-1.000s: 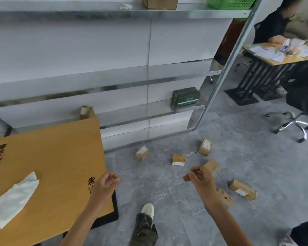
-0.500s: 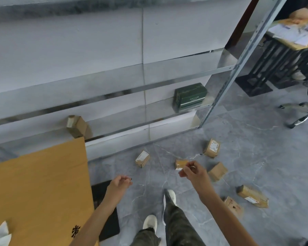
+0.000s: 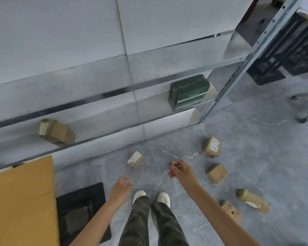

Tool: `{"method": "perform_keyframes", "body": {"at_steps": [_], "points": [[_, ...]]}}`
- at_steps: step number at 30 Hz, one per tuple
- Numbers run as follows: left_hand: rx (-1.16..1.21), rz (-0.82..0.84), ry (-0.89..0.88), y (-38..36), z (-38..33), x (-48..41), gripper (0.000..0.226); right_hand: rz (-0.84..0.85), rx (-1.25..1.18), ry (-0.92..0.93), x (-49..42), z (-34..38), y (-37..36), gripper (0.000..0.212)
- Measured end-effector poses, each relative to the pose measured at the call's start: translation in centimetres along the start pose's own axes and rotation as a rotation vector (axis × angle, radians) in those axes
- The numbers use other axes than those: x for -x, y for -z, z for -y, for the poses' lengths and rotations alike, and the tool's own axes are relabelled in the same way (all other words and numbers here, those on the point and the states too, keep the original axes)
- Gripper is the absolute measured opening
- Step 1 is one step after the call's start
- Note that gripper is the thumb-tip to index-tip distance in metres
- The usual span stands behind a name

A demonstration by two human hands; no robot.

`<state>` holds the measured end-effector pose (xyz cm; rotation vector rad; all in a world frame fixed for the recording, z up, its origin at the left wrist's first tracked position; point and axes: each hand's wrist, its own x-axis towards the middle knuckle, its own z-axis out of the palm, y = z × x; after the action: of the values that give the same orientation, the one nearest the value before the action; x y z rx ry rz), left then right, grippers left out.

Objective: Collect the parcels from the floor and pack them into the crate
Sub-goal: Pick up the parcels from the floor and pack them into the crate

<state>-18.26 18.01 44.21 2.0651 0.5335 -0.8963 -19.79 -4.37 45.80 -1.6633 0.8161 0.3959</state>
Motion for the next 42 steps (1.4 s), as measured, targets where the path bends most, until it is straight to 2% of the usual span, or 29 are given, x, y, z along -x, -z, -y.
{"method": "perform_keyframes", "body": {"at_steps": [10, 15, 18, 22, 32, 36, 39, 42], "points": [[-0.17, 0.094, 0.086, -0.3, 2.2, -7.5, 0.032, 0.072, 0.107, -0.19, -7.1, -3.0, -5.2, 0.016], [-0.18, 0.094, 0.15, 0.0, 3.5, -14.4, 0.007, 0.098, 0.075, -0.244, -11.8, -4.5, -8.9, 0.019], [-0.163, 0.077, 0.183, -0.7, 4.9, -19.8, 0.031, 0.128, 0.094, -0.233, -15.4, -6.4, -11.0, 0.02], [-0.241, 0.111, 0.155, -3.4, 7.9, -28.1, 0.047, 0.108, 0.077, -0.247, -20.7, -11.4, -12.3, 0.018], [-0.678, 0.007, 0.028, -11.8, 14.5, -50.9, 0.098, 0.07, 0.054, -0.357, -33.2, -28.5, -14.7, 0.022], [-0.829, 0.03, 0.021, -15.9, 17.5, -58.1, 0.126, 0.073, 0.053, -0.34, -37.4, -32.9, -16.0, 0.023], [-0.844, 0.049, 0.028, -18.8, 19.8, -61.5, 0.138, 0.084, 0.037, -0.335, -39.5, -35.1, -16.7, 0.025], [-0.825, -0.127, 0.028, -20.5, 21.9, -62.6, 0.134, 0.069, 0.036, -0.351, -40.8, -36.3, -16.6, 0.025]]}}
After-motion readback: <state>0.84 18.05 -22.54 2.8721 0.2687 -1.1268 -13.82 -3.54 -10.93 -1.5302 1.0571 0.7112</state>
